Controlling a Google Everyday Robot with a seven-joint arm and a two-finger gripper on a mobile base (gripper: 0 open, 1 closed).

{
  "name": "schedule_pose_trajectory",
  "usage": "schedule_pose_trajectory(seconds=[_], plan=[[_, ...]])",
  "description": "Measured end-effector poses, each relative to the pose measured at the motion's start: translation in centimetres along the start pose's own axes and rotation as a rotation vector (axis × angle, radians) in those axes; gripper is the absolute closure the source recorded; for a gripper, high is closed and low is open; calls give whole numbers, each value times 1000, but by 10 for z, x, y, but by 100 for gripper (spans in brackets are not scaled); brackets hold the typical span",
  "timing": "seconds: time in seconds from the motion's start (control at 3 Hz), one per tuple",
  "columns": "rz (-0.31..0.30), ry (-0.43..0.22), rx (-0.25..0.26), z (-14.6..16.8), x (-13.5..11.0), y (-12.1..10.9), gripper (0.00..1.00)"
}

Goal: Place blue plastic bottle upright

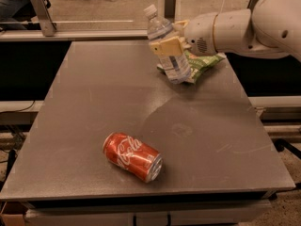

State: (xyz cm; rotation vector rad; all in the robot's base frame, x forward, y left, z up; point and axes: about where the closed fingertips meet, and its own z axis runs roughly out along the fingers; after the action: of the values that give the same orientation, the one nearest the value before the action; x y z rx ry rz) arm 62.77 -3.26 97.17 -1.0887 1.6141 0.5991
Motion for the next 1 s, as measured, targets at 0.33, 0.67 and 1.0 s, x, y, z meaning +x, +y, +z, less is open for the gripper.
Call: schedule_pose_trajectory(seconds=[0.33,0.67,1.0], plan=[[40,-105,-13,-22,10,11,100],[67,-195,-37,-39,21,20,100],[63,-271,-75,-53,32,29,100]])
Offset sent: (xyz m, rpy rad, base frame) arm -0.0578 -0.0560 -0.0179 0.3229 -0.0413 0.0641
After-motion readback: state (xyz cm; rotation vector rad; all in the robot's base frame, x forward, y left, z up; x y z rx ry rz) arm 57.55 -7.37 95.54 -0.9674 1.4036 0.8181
